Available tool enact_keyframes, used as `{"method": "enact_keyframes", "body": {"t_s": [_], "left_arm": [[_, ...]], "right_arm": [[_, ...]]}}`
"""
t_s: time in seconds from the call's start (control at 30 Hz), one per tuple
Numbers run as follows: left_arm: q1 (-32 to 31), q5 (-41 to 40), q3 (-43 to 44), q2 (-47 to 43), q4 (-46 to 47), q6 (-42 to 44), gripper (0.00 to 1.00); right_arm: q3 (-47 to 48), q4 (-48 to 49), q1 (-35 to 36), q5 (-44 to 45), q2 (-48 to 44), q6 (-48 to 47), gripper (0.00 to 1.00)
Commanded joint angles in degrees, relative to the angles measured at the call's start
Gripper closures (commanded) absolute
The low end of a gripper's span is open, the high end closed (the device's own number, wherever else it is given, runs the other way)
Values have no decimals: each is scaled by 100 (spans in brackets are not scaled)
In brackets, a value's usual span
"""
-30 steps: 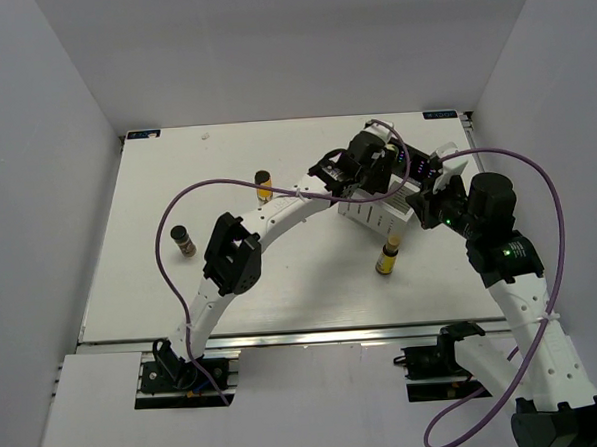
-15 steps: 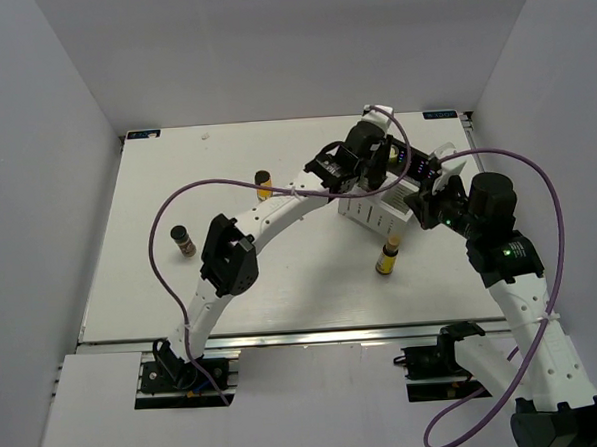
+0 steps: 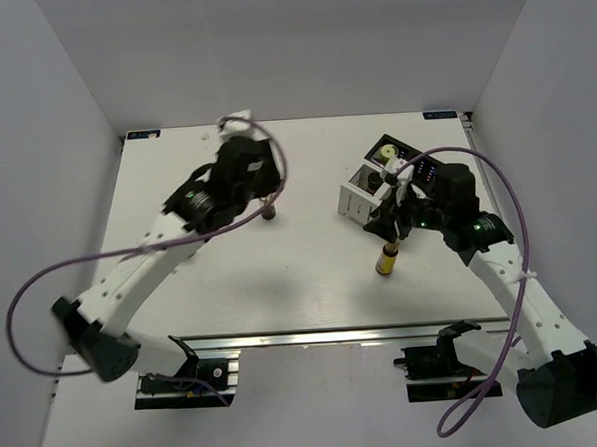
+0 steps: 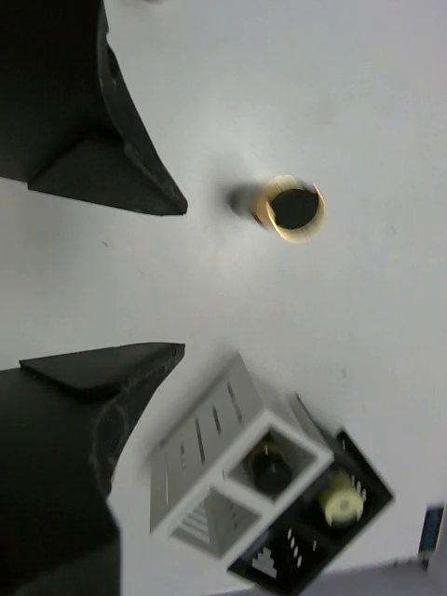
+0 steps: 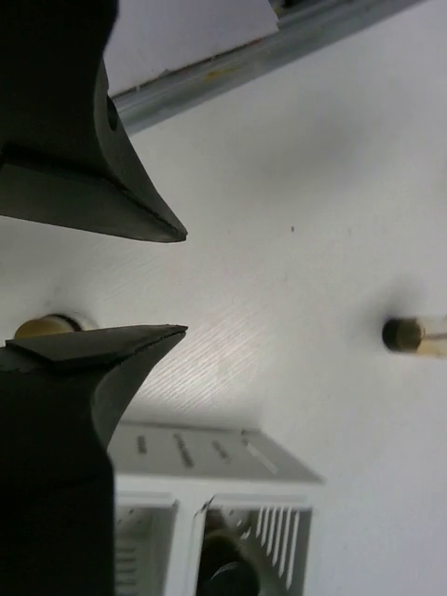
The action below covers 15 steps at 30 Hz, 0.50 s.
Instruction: Organize the condiment bottles
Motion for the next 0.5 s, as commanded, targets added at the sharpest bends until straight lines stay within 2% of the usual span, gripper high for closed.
{"method": "enact_keyframes", "body": {"t_s": [0.0, 0.03, 0.1, 0.17, 0.2, 0.3, 0.37, 0.47], "left_arm": [[395, -339, -1006, -924, -1456, -1449, 32], [465, -436, -1217, -1378, -1815, -1661, 30], [650, -672, -1692, -1707, -2212, -2241, 26], [799, -770, -1999, -1944, -2810, -2714, 25], [835, -831, -2123, -1963, -3003, -2883, 19], [1124, -710, -2843, -1998, -3312, -3113, 10], [1642, -569, -3360, -1998, -3094, -2894, 8], [2362, -288, -3645, -2025, -2558, -2306, 6]], "right_arm": [[99, 164, 549, 285, 15, -105, 54], [99, 243, 724, 382, 94, -18, 60], [64, 340, 857, 611, 182, 219, 67], [38, 463, 1006, 778, 288, 352, 70], [46, 481, 1050, 831, 323, 387, 70], [134, 429, 1077, 919, 542, 484, 65], [274, 332, 1086, 937, 718, 431, 62], [372, 332, 1086, 963, 815, 379, 58]]}}
